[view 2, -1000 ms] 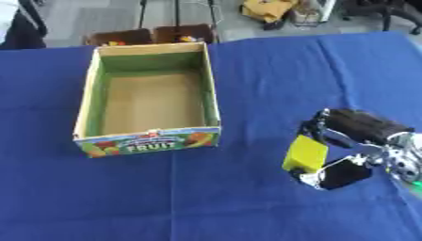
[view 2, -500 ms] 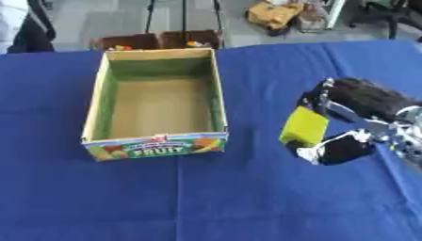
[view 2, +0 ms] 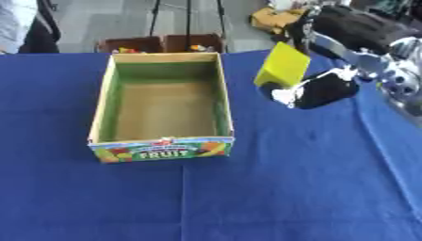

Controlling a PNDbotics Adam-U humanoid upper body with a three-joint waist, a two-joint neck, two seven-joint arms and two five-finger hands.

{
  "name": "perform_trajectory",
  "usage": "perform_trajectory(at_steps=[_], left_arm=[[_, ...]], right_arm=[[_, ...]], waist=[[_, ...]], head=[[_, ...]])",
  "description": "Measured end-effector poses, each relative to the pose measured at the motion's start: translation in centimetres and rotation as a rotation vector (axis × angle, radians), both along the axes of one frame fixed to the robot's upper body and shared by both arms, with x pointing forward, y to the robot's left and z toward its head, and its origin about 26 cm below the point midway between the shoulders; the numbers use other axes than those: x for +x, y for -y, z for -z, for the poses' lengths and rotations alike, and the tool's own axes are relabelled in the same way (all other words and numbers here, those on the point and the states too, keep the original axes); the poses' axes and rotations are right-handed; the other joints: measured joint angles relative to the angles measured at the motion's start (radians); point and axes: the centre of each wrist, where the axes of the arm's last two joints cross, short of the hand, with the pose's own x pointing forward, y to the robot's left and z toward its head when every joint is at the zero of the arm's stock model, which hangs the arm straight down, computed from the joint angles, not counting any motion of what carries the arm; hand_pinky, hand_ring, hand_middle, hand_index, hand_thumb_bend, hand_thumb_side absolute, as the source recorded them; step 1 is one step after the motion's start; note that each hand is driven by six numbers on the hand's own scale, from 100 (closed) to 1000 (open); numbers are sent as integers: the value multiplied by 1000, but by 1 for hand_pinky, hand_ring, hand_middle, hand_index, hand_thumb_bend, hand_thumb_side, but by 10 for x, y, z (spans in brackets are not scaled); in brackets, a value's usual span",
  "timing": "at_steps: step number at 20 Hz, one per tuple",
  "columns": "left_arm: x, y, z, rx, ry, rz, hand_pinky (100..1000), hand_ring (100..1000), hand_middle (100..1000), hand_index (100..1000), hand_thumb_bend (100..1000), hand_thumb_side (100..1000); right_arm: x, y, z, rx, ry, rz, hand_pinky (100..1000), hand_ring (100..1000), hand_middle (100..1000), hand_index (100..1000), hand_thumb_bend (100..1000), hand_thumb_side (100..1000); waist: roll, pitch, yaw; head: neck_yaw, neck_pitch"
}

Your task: Pick up objects on the table and place them in the box.

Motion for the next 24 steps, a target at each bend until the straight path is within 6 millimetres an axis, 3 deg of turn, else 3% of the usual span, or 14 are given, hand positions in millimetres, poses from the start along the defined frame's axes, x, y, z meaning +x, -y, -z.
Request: perform_trajectory(at_steps=[6, 13, 18, 24], left_arm=[[1, 3, -1, 11, -3, 19, 702, 944, 962, 981, 100, 1000], [1, 5, -1, 20, -8, 36, 703, 944, 961, 981, 100, 1000], [2, 8, -2, 16, -4, 52, 703, 944, 960, 981, 100, 1000], [2, 9, -2, 9, -1, 61, 702, 943, 960, 981, 100, 1000]], right_arm=[[3, -33, -29, 66, 35, -33, 617, 725, 331, 503, 100, 503], [45, -58, -41, 128, 11, -41, 608, 726, 326, 498, 100, 505], [77, -75, -35, 149, -30, -51, 604, 727, 324, 496, 124, 496], [108, -90, -13, 167, -117, -58, 595, 727, 322, 494, 100, 512]], waist=[[-7, -1, 20], [-13, -1, 43], [-14, -1, 52], [-14, -1, 61]], head=[[-16, -5], [-41, -5], [-54, -5], [-68, -5]])
